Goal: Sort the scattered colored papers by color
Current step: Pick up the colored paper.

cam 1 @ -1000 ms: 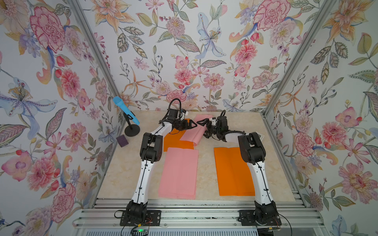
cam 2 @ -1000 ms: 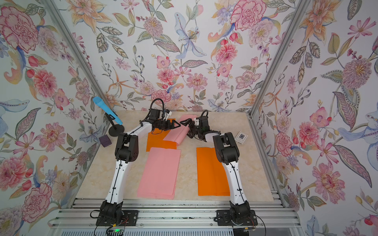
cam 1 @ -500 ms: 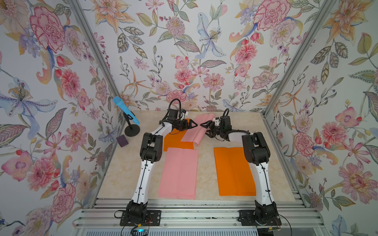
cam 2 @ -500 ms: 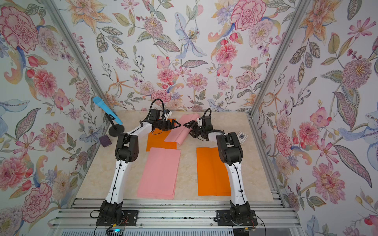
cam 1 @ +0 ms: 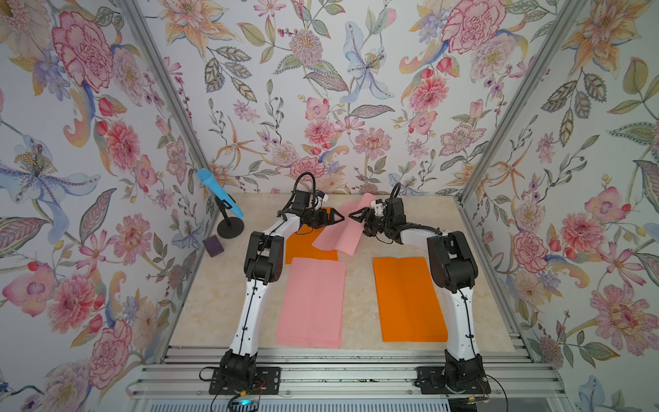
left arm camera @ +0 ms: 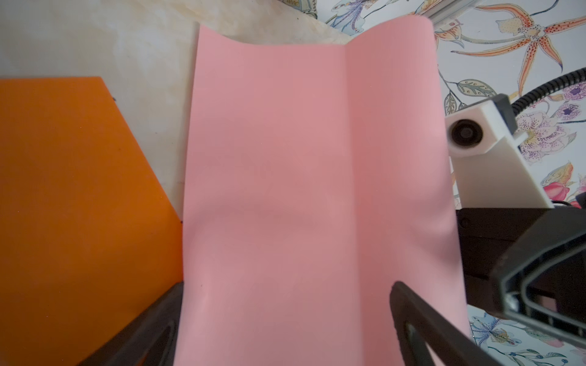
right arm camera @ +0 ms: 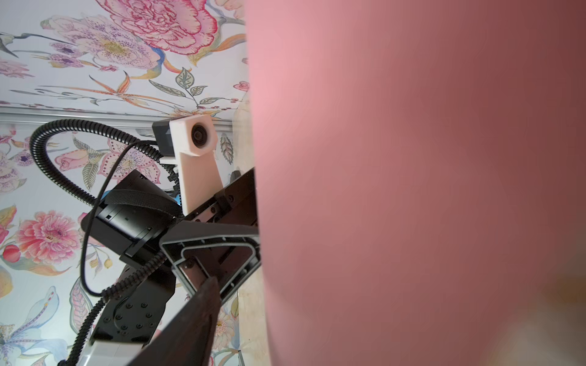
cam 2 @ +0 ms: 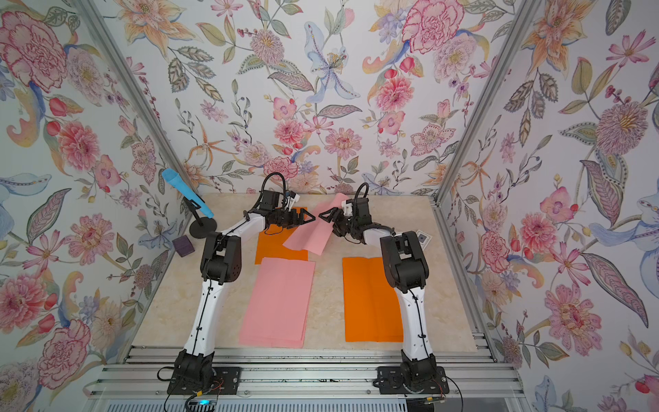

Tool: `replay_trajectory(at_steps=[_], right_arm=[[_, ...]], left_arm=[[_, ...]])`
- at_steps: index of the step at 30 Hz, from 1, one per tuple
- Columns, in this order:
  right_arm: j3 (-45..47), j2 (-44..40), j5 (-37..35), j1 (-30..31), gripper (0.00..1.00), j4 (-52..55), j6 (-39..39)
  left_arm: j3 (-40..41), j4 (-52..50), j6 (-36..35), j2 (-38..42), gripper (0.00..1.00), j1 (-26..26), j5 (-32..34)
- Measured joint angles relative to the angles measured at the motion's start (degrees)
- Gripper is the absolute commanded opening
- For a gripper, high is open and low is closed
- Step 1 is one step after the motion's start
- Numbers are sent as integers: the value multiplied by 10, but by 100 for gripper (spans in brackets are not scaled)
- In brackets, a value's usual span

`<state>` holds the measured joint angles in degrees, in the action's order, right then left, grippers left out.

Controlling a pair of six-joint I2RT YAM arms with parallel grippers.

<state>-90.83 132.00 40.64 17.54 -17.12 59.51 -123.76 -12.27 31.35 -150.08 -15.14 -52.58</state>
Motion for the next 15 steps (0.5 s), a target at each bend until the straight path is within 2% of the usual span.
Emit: replay_trajectory(at_steps=[5, 7, 9, 15], right_arm=[[15, 0, -1, 0, 57, 11, -8], [20, 0, -2, 0, 49, 11, -9], [25, 0, -7, 0, 48, 17, -14], [24, -8, -45, -1, 46, 121, -62]], left_arm=[[0, 0, 0, 0, 100, 0, 0], [1, 0, 0, 0, 100, 0, 0], [1, 0, 0, 0, 100, 0, 0], [1, 0, 0, 0, 100, 0, 0]])
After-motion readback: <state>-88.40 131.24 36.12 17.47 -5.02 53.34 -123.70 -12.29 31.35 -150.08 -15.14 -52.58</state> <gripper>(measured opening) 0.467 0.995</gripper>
